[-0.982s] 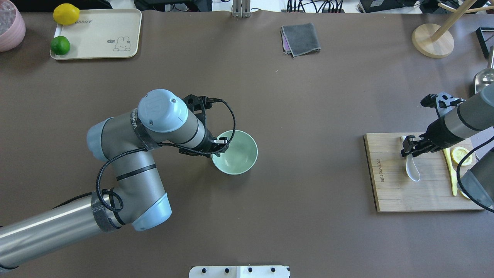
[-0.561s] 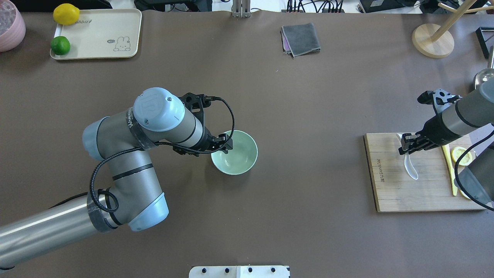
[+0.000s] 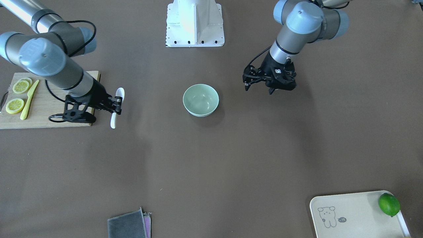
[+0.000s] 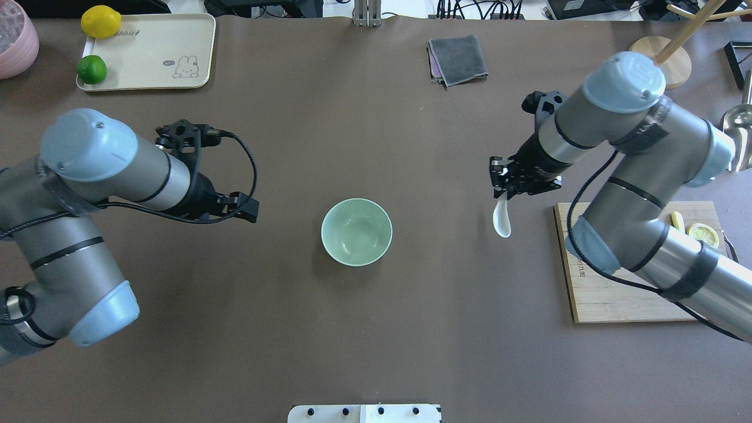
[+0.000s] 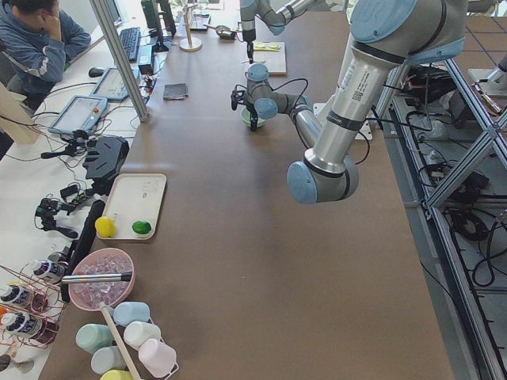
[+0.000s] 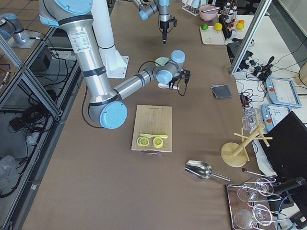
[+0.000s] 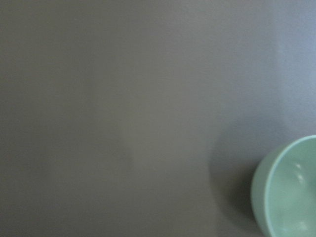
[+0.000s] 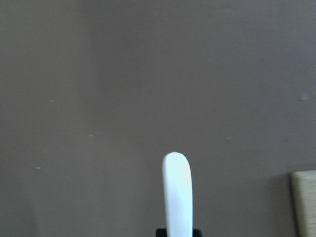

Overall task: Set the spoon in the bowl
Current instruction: 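Lift the spoon with the right gripper while the left gripper withdraws, then carry the spoon over the bowl and lower it in with the right gripper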

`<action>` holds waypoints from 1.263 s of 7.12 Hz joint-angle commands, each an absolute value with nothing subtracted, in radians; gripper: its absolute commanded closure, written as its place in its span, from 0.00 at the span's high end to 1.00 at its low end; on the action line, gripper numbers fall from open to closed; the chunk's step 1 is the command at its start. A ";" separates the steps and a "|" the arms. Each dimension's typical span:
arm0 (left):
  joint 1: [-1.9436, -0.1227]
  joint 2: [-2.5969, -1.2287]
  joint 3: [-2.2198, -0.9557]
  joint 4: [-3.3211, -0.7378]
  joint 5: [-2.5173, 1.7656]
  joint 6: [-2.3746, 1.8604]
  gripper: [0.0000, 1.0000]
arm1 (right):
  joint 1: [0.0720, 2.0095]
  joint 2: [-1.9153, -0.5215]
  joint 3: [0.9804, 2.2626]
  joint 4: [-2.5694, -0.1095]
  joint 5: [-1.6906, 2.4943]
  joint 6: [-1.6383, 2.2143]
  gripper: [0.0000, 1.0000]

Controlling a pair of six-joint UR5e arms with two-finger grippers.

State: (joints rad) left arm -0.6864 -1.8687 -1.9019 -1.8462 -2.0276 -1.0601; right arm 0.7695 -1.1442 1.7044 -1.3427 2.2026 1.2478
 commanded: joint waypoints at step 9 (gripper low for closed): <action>-0.982 -1.694 -1.879 -1.853 -2.215 -0.646 0.97 | 0.581 -0.854 1.609 -1.391 1.977 1.568 1.00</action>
State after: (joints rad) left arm -0.9807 -1.6964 -1.8806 -1.8543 -2.2163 -0.6465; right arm 0.5578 -0.8425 1.5967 -1.3892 1.9569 1.5786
